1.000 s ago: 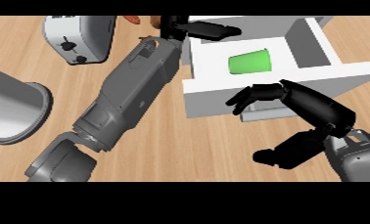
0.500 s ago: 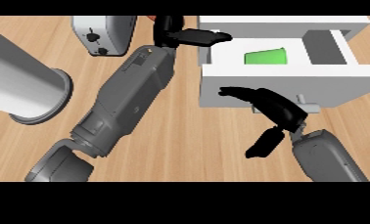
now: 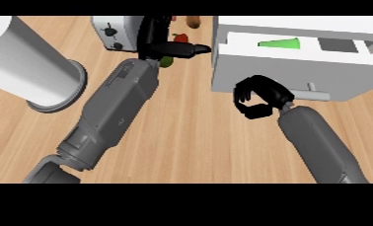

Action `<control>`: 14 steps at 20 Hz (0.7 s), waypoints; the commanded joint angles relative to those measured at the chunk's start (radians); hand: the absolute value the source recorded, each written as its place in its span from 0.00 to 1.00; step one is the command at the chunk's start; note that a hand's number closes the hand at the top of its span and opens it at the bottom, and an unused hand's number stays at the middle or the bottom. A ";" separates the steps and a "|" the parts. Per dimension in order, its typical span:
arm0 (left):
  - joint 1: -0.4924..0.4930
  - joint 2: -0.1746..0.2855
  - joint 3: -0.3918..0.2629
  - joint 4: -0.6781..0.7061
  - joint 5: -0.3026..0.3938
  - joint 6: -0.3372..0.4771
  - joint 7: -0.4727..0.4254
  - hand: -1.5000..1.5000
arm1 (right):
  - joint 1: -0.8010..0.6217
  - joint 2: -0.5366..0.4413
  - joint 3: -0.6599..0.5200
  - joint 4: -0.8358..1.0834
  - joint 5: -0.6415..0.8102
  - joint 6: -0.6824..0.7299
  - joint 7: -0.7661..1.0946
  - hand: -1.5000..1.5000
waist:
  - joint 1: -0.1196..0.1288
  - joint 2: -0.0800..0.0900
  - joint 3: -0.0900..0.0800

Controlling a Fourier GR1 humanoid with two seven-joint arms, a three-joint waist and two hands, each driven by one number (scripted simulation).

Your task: Pick up the cup, place it into the drawer and close the drawer

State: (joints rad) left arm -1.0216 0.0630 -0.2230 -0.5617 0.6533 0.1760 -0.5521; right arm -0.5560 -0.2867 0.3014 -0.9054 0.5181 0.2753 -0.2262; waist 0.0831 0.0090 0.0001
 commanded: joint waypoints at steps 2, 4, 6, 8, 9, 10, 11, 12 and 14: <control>0.048 0.033 -0.003 -0.075 0.006 -0.027 0.023 0.00 | -0.122 0.017 -0.097 0.241 -0.011 -0.100 -0.142 1.00 | 0.037 0.012 0.005; 0.098 0.076 0.004 -0.083 0.010 -0.065 0.011 0.00 | -0.191 -0.027 -0.150 0.287 -0.029 -0.104 -0.158 1.00 | 0.044 0.016 0.004; 0.107 0.078 -0.006 -0.115 0.009 -0.070 0.032 0.00 | -0.262 -0.041 -0.197 0.337 -0.055 -0.100 -0.162 1.00 | 0.054 0.014 0.005; 0.118 0.106 -0.009 -0.135 0.013 -0.112 0.049 0.00 | -0.291 -0.055 -0.224 0.382 -0.054 -0.142 -0.175 1.00 | 0.075 0.023 0.006; 0.141 0.081 -0.016 -0.150 0.015 -0.095 0.048 0.00 | -0.321 -0.079 -0.248 0.395 -0.072 -0.125 -0.168 1.00 | 0.082 0.019 0.006; 0.131 0.113 -0.005 -0.134 0.013 -0.110 0.046 0.00 | -0.328 -0.081 -0.263 0.404 -0.079 -0.146 -0.174 1.00 | 0.071 0.030 0.006; 0.143 0.117 -0.001 -0.140 0.022 -0.121 0.057 0.00 | -0.350 -0.072 -0.270 0.415 -0.081 -0.153 -0.144 1.00 | 0.070 0.026 0.004; 0.141 0.130 -0.002 -0.147 0.022 -0.135 0.061 0.00 | -0.352 -0.072 -0.266 0.421 -0.075 -0.156 -0.141 1.00 | 0.086 0.032 0.005; 0.156 0.114 -0.022 -0.153 0.007 -0.119 0.059 0.00 | -0.358 -0.128 -0.305 0.408 -0.113 -0.122 -0.152 1.00 | 0.096 0.033 0.006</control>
State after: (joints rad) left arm -0.8893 0.1683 -0.2338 -0.6985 0.6658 0.0663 -0.5010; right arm -0.7695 -0.3208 0.0968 -0.5750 0.4257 0.2234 -0.4242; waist 0.1448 0.0206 0.0058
